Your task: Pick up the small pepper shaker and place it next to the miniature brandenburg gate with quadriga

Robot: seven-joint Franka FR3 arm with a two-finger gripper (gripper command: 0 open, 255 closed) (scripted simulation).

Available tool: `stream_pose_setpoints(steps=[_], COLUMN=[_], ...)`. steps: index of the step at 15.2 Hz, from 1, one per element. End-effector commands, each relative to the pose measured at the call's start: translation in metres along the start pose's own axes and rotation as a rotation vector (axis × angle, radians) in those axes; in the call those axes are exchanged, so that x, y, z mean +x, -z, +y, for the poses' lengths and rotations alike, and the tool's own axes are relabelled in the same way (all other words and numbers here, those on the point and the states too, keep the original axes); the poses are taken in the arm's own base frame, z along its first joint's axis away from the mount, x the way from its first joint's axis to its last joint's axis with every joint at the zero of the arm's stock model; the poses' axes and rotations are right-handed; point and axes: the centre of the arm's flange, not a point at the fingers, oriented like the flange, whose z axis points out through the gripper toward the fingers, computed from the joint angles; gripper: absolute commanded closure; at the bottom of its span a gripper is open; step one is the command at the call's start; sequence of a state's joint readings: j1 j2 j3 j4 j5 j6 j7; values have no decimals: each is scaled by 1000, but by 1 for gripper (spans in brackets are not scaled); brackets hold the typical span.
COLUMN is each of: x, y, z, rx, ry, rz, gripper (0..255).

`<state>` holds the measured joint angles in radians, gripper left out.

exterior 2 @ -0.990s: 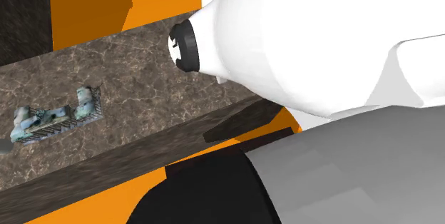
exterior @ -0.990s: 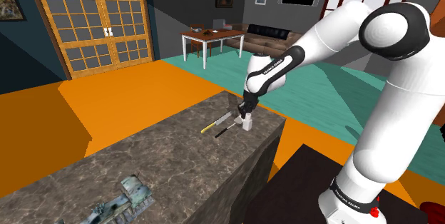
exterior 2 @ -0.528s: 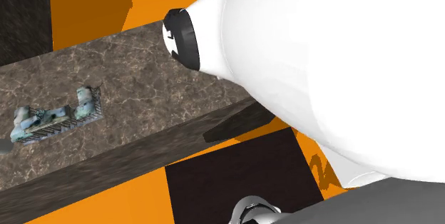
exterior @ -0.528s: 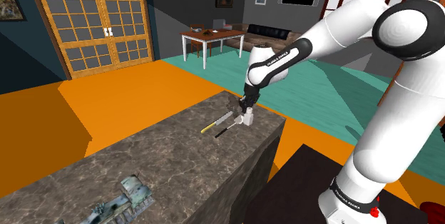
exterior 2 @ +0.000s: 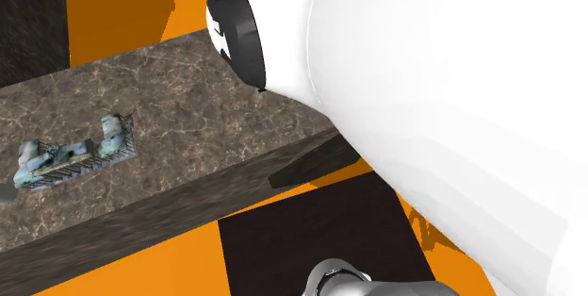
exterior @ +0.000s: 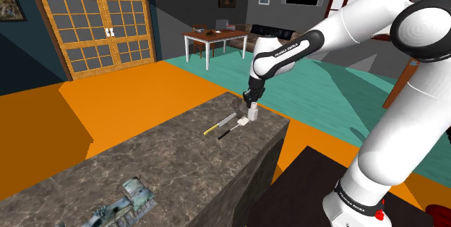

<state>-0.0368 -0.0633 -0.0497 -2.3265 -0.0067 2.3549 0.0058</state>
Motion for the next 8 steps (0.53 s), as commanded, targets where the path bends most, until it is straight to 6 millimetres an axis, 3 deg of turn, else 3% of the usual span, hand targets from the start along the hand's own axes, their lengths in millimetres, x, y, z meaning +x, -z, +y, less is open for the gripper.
stream_pose_setpoints(steps=[1, 2, 8], x=[2, 2, -16], y=[12, 14, 16], z=[0, 0, -77], rx=[0, 0, 0], ry=[0, 0, 0], rz=[0, 0, 0], gripper=[255, 255, 255])
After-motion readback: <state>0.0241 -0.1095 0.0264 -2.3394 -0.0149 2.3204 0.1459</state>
